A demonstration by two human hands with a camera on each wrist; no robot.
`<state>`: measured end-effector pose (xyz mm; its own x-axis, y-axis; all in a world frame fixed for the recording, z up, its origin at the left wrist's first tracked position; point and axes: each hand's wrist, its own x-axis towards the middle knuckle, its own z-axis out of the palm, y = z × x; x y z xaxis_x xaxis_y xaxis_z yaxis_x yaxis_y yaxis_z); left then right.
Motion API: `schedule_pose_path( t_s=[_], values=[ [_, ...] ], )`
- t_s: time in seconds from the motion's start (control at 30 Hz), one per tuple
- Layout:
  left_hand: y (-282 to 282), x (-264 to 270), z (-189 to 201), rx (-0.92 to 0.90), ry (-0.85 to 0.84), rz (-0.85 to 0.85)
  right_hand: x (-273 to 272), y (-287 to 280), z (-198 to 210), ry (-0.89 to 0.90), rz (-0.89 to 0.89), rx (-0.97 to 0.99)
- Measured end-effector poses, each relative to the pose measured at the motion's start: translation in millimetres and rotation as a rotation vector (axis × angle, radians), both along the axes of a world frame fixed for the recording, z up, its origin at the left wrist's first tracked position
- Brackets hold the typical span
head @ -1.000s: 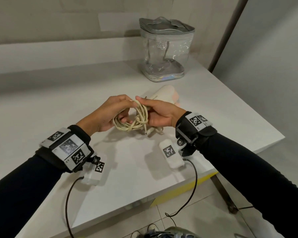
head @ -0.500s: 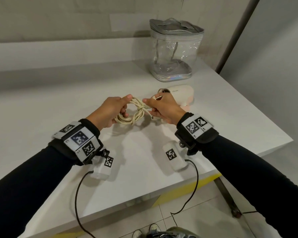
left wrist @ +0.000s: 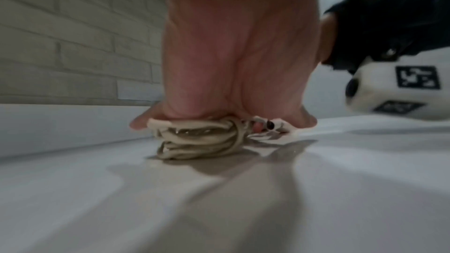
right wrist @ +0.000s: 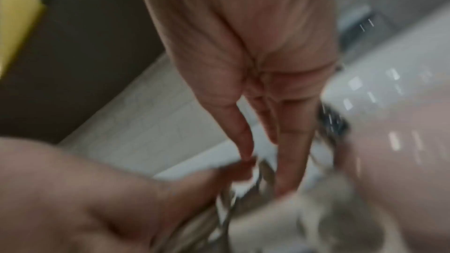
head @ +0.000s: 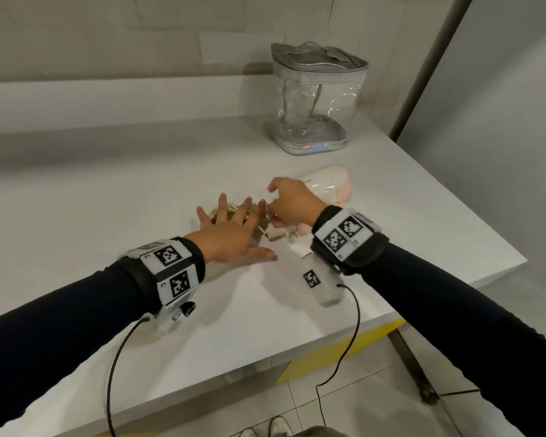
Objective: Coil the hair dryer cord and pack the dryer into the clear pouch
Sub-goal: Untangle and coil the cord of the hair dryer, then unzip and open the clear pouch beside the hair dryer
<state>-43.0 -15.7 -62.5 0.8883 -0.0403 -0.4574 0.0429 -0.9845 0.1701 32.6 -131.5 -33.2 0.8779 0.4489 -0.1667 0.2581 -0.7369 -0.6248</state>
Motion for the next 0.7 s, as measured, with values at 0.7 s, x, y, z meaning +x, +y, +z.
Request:
schedule_pose_path(
  t_s=[0.7],
  values=[
    [-7,-11,2,0.054,0.037,0.014,53,-92,-27,-0.195,0.213,-0.352]
  ],
)
